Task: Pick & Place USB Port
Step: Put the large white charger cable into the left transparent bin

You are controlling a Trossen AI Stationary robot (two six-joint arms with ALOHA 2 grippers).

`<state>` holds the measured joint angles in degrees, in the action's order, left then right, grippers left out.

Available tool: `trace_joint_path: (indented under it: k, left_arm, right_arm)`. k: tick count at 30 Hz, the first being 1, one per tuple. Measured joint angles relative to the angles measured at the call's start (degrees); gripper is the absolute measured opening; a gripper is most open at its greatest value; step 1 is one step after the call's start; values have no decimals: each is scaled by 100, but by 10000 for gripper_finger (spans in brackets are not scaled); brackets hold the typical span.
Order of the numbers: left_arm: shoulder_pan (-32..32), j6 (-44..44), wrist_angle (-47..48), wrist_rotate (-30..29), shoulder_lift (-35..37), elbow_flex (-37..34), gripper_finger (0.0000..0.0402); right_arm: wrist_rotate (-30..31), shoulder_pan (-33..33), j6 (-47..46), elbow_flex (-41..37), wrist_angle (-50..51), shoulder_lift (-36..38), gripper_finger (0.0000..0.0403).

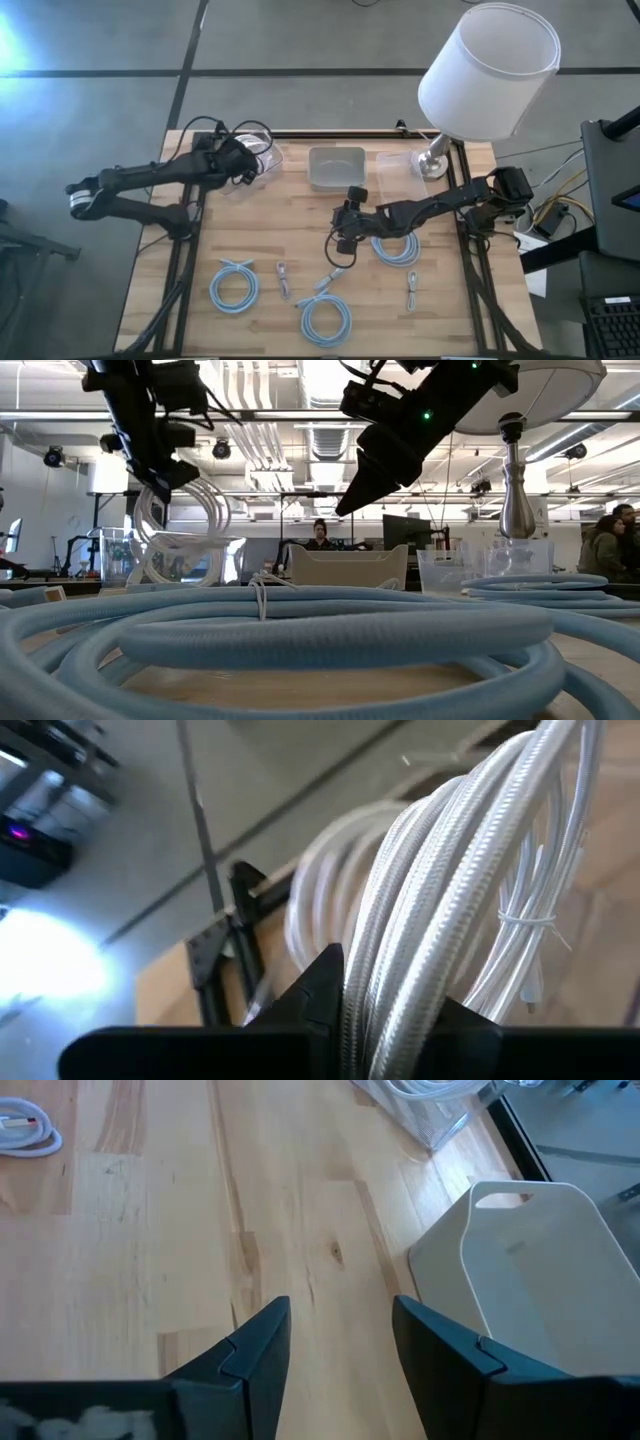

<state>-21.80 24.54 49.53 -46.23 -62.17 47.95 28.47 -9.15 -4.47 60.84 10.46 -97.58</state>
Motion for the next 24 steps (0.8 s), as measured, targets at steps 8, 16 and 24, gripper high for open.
trace_joint_path:
  k: [8, 16, 24]
  left_arm:
    - [-239, -40, -4, 752, -408, -39, 38]
    - [-440, -79, -1, 715, -802, -42, 42]
    - [-448, -491, 5, 646, -1147, -42, 57]
  right_arm:
    - [-1, 0, -2, 0, -1, 0, 176]
    - [-2, 0, -2, 0, -2, 0, 178]
    - [-2, 0, -2, 0, -1, 0, 175]
